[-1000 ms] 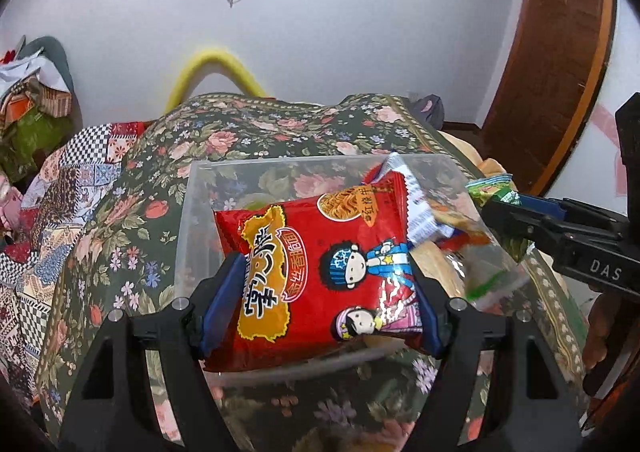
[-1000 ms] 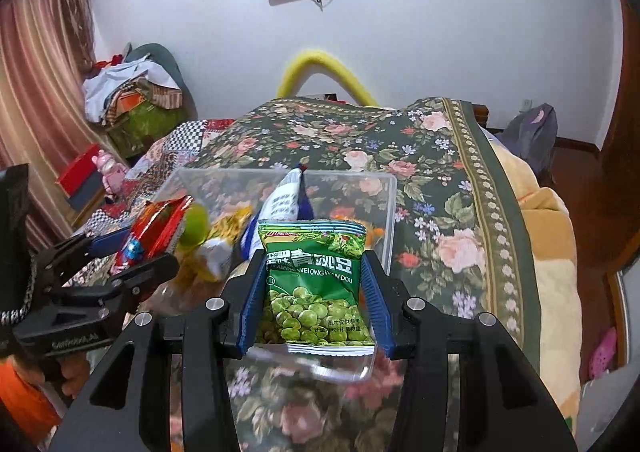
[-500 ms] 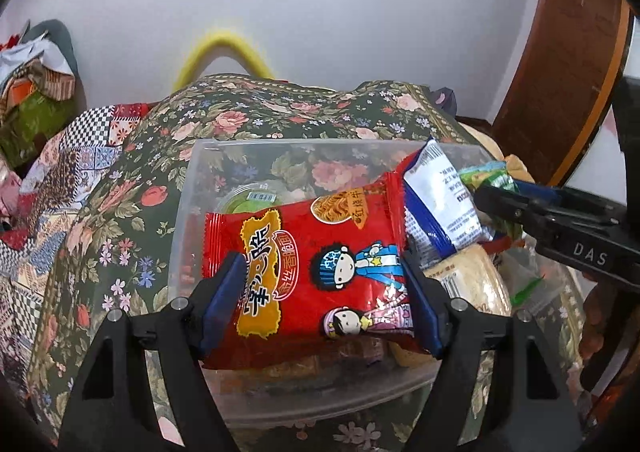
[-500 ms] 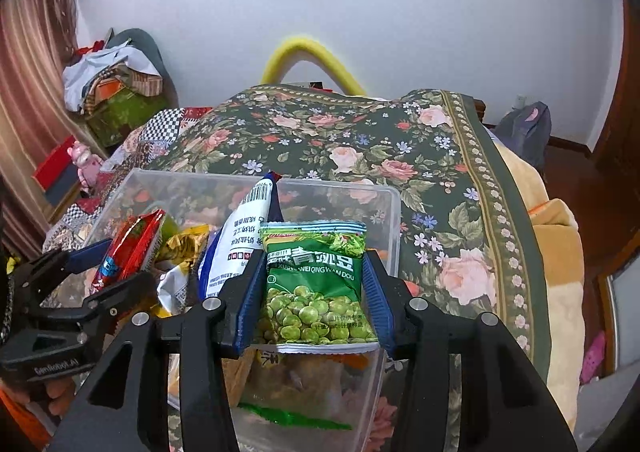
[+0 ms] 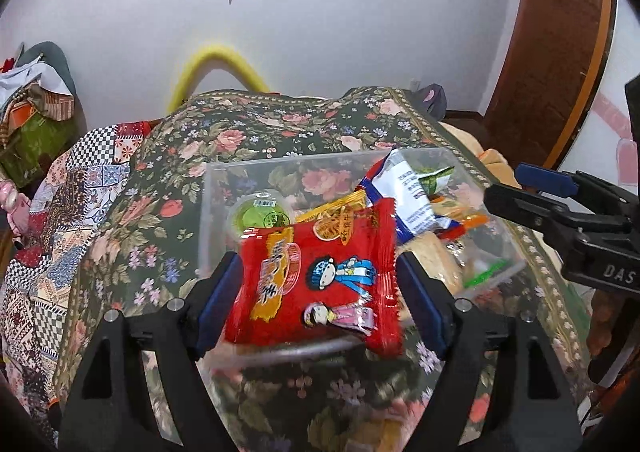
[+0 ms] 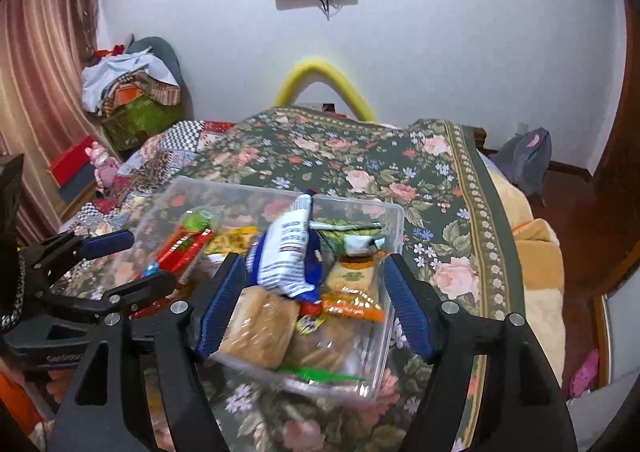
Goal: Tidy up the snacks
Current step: 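Grasp the long biscuit pack with left tool while right tool grasps the orange meatball bag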
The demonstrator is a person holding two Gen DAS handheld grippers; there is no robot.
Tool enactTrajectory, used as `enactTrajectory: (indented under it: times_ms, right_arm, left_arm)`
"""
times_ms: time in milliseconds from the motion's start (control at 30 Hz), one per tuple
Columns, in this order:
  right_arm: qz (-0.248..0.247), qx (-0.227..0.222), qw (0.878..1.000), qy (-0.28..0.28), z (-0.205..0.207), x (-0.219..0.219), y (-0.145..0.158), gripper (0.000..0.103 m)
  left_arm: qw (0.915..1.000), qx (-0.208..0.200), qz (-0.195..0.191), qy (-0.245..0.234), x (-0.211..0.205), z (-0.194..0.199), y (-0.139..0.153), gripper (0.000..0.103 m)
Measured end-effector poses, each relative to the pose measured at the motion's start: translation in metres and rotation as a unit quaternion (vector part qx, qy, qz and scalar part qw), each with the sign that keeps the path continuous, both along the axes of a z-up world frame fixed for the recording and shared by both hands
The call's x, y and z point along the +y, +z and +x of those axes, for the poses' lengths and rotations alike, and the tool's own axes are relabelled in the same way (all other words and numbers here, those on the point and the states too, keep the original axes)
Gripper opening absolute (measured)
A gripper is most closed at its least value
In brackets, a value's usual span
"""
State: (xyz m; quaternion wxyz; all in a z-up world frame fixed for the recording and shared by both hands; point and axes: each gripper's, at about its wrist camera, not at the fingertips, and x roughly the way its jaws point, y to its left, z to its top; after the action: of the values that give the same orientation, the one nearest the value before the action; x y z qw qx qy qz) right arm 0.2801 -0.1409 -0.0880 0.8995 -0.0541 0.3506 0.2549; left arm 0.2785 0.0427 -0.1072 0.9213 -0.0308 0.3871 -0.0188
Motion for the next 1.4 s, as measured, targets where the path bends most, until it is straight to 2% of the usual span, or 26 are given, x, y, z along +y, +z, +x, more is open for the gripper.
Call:
enactTrajectory:
  times_ms: [200, 333, 567, 800, 900, 1033, 1167, 1300, 1400]
  right_arm:
    - [0.011, -0.011, 1.000, 0.012, -0.034, -0.005, 0.012, 0.075]
    - [0.017, -0.008, 1.000, 0.014, -0.058, -0.010, 0.011, 0.076]
    - [0.015, 0.014, 1.000, 0.023, -0.099, -0.013, -0.004, 0.078]
    - [0.005, 0.056, 0.998, 0.043, -0.129, 0.000, -0.033, 0.078]
    - [0.012, 0.086, 0.995, 0.051, -0.136, 0.005, -0.050, 0.078]
    - [0.001, 0.118, 0.991, 0.059, -0.145, 0.014, -0.073, 0.078]
    - [-0.012, 0.133, 0.989, 0.067, -0.144, 0.021, -0.087, 0.078]
    - [-0.002, 0.152, 0.986, 0.066, -0.138, 0.019, -0.095, 0.067]
    - [0.014, 0.170, 0.983, 0.072, -0.134, 0.017, -0.100, 0.064]
  left_arm:
    - [0.9998, -0.017, -0.011, -0.002, 0.006, -0.037, 0.022, 0.079]
    - [0.9998, -0.019, -0.004, -0.004, 0.008, -0.066, 0.028, 0.080]
    - [0.9999, 0.002, -0.006, -0.009, 0.009, -0.117, 0.016, 0.080]
    - [0.9996, 0.023, -0.005, -0.018, 0.004, -0.153, -0.010, 0.080]
    - [0.9994, 0.029, -0.004, -0.019, 0.003, -0.162, -0.021, 0.080]
    - [0.9982, 0.045, -0.027, -0.029, 0.002, -0.167, -0.034, 0.080]
    - [0.9976, 0.056, -0.020, -0.037, -0.004, -0.165, -0.045, 0.080]
    - [0.9967, 0.068, -0.021, -0.041, -0.007, -0.158, -0.058, 0.078]
    - [0.9957, 0.078, -0.021, -0.044, -0.010, -0.150, -0.068, 0.073]
